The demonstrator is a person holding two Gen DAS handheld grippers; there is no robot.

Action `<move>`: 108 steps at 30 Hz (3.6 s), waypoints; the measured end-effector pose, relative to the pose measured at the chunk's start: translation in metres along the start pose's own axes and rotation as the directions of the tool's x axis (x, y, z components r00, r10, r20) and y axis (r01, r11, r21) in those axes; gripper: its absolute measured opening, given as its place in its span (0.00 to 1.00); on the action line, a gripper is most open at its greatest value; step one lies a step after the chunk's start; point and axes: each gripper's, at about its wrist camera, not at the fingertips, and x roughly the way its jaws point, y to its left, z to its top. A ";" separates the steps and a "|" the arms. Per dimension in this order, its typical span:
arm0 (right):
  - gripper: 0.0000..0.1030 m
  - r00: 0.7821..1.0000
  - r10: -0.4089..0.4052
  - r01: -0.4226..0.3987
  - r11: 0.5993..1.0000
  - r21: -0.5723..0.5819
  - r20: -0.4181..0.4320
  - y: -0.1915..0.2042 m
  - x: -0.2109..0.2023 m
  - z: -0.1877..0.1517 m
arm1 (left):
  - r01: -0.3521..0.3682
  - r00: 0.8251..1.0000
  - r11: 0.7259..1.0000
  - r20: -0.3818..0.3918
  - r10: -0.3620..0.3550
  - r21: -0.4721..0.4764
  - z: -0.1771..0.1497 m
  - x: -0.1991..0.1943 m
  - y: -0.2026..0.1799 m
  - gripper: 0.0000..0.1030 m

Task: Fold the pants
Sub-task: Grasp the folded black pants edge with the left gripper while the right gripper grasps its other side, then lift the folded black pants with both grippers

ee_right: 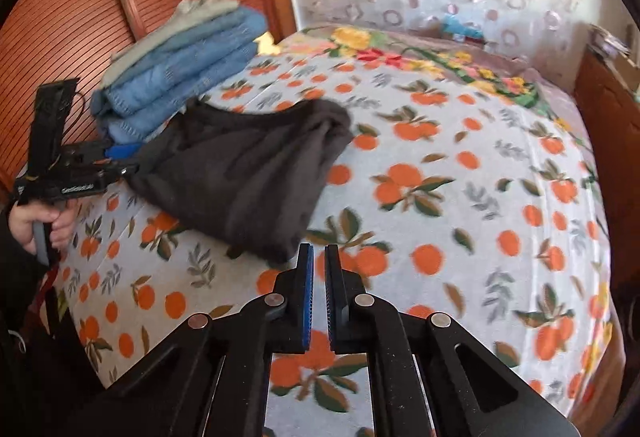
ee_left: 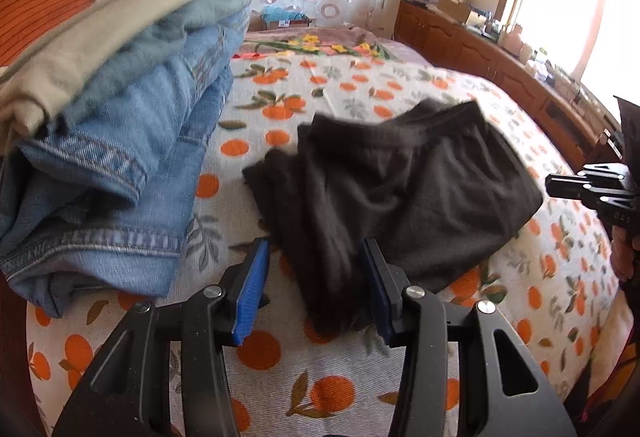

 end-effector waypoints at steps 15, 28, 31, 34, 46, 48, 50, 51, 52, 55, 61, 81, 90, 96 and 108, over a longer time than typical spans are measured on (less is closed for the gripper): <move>0.27 0.998 0.020 -0.020 1.000 -0.012 0.054 0.018 0.034 0.041 | -0.013 1.000 0.995 -0.001 0.013 0.094 0.063 0.042 -0.008 0.46; 0.30 1.000 -0.002 0.002 1.000 -0.010 0.009 0.012 0.075 0.050 | 0.006 0.996 0.996 0.089 -0.014 0.088 0.066 0.036 -0.003 0.10; 0.35 1.000 0.001 -0.001 1.000 0.004 0.015 0.010 0.078 0.049 | -0.040 0.996 0.996 0.083 0.033 0.080 0.068 0.040 0.000 0.10; 0.36 1.000 0.000 0.000 1.000 0.009 0.018 0.009 0.077 0.048 | -0.050 0.998 0.996 0.040 0.047 0.073 0.066 0.047 -0.001 0.16; 0.36 0.999 0.001 -0.001 1.000 0.020 0.033 0.005 0.076 0.065 | -0.033 0.999 0.998 0.000 0.033 0.052 0.032 0.029 -0.006 0.45; 0.37 1.000 0.001 -0.002 1.000 0.026 0.024 0.003 0.082 0.067 | -0.041 0.999 0.998 -0.015 0.042 0.043 0.027 0.033 -0.004 0.46; 0.38 1.000 0.001 -0.001 1.000 0.024 0.014 0.003 0.086 0.069 | -0.045 0.999 0.998 -0.008 0.045 0.039 0.024 0.033 -0.003 0.46; 0.39 1.000 0.000 0.000 1.000 0.020 0.010 0.003 0.088 0.070 | -0.045 0.999 0.998 -0.007 0.045 0.036 0.024 0.033 -0.003 0.46; 0.39 1.000 -0.002 0.002 1.000 0.016 0.006 0.003 0.089 0.071 | -0.045 0.999 0.998 -0.008 0.046 0.034 0.024 0.032 -0.002 0.46; 0.40 1.000 0.000 0.000 1.000 0.014 0.002 0.002 0.091 0.073 | -0.054 0.999 0.998 -0.008 0.054 0.018 0.024 0.032 0.001 0.46; 0.42 1.000 -0.003 0.003 1.000 0.009 0.007 0.001 0.092 0.073 | -0.061 0.998 0.998 -0.007 0.061 0.001 0.022 0.031 0.005 0.47; 0.52 1.000 -0.003 0.002 1.000 0.015 0.030 -0.004 0.099 0.072 | -0.065 0.998 0.998 -0.012 0.065 -0.010 0.024 0.029 0.007 0.48; 0.52 1.000 -0.007 0.007 1.000 0.010 0.029 -0.004 0.096 0.070 | -0.063 0.998 0.998 -0.014 0.063 -0.015 0.027 0.035 0.010 0.52; 0.52 1.000 -0.010 0.010 1.000 0.006 0.028 -0.003 0.097 0.071 | -0.071 0.997 0.997 -0.012 0.070 -0.013 0.029 0.037 0.011 0.57; 0.52 1.000 -0.007 0.007 1.000 0.007 0.028 -0.003 0.097 0.070 | 0.030 1.000 0.999 -0.005 -0.030 -0.013 0.027 0.034 0.006 0.26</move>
